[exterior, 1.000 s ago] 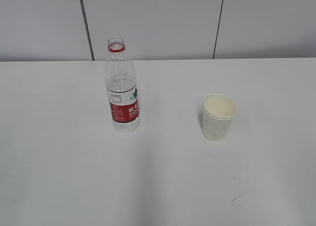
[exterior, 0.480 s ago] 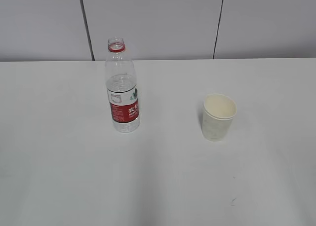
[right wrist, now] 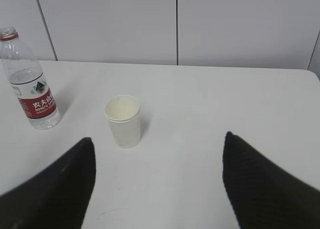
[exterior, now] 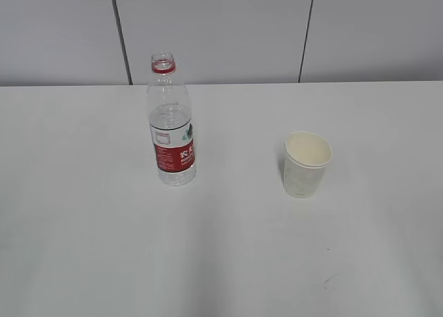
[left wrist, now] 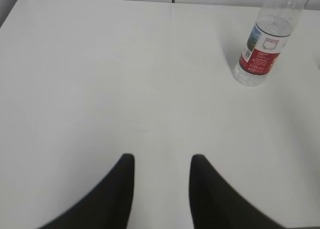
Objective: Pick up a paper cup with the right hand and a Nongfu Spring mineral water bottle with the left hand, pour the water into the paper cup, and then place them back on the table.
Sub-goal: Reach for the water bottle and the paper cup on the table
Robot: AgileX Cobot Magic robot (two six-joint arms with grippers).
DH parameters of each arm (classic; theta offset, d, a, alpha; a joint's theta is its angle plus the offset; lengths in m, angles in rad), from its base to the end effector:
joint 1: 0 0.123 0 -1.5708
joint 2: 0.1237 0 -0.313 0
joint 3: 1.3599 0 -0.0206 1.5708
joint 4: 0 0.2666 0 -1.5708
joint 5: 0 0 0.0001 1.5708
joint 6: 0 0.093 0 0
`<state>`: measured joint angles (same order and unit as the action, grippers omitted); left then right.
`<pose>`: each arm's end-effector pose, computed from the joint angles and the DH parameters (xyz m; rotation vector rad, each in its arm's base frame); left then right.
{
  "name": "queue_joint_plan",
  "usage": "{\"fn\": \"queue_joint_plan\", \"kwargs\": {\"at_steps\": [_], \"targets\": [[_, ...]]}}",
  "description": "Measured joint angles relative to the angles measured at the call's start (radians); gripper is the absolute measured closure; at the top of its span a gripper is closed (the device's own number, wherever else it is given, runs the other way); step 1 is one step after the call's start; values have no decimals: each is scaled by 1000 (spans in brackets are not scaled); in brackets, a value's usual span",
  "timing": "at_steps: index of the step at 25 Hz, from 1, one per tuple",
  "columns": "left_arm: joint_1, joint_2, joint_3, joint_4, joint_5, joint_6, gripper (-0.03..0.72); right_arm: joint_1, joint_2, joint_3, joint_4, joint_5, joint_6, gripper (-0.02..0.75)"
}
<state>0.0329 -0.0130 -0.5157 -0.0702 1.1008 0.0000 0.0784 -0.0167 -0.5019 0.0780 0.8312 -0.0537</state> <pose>-0.0231 -0.0066 0.2851 -0.0277 2.0541 -0.0636 -0.0137 0.0043 0.3045 -0.1125 1.7920 0.1070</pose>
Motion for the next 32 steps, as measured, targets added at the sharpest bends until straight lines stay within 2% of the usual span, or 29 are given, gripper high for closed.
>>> {"fn": "queue_joint_plan", "kwargs": {"at_steps": [8, 11, 13, 17, 19, 27, 32], "targets": [[0, 0, 0, 0, 0, 0, 449, 0, 0, 0, 0, -4, 0, 151], [0, 0, 0, -2, 0, 0, 420, 0, 0, 0, 0, -4, 0, 151], [0, 0, 0, -2, 0, 0, 347, 0, 0, 0, 0, -4, 0, 151], [0, 0, 0, -2, 0, 0, 149, 0, 0, 0, 0, -4, 0, 151], [0, 0, 0, -2, 0, 0, 112, 0, 0, 0, 0, -4, 0, 151], [0, 0, -5, 1, -2, 0, 104, 0, 0, 0, 0, -10, 0, 151], [0, 0, -30, 5, -127, 55, 104, 0, 0, 0, -2, -64, -2, 151]]}}
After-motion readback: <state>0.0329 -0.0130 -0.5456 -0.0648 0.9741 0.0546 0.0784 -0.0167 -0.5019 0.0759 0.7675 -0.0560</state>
